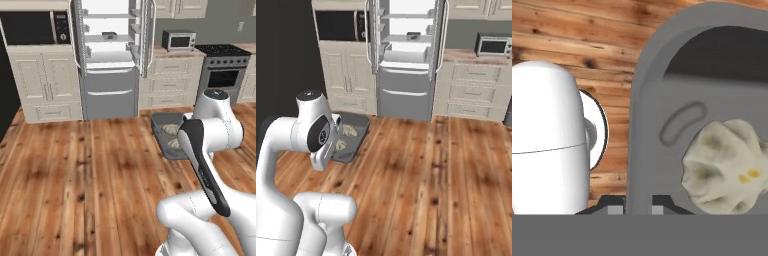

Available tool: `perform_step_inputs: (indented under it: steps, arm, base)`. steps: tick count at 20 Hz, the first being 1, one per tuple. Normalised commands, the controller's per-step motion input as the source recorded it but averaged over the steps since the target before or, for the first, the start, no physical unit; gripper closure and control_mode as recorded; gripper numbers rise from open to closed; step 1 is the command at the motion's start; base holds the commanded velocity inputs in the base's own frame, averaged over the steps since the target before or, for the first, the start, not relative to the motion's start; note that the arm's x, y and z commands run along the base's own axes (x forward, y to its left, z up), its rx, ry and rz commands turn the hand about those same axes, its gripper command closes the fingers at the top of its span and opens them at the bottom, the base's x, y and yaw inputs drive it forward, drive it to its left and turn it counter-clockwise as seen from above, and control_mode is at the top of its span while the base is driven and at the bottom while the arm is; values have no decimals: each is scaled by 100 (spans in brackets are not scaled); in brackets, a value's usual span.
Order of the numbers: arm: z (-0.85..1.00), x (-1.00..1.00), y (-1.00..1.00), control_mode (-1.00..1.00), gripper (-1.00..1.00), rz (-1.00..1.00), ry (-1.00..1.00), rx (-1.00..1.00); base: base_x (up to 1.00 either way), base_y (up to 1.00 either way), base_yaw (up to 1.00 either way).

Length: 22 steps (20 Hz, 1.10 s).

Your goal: Place two dumplings into each of the tupperware containers and then place the containers in the fridge.

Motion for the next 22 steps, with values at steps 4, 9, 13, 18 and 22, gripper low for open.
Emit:
perform_step_inputs:
  steps: [4,9,13,18,22]
  arm:
    - [0,0,0,100,100,0,0,0]
    - [0,0,0,100,100,0,0,0]
    - [0,0,0,100,100,0,0,0]
    - [0,0,0,100,100,0,0,0]
    - [0,0,0,100,100,0,0,0]
  base:
    - [100,17,-2]
    - [100,34,-1]
    - [100,32,0]
    - [100,1,-2]
    - [100,0,-3]
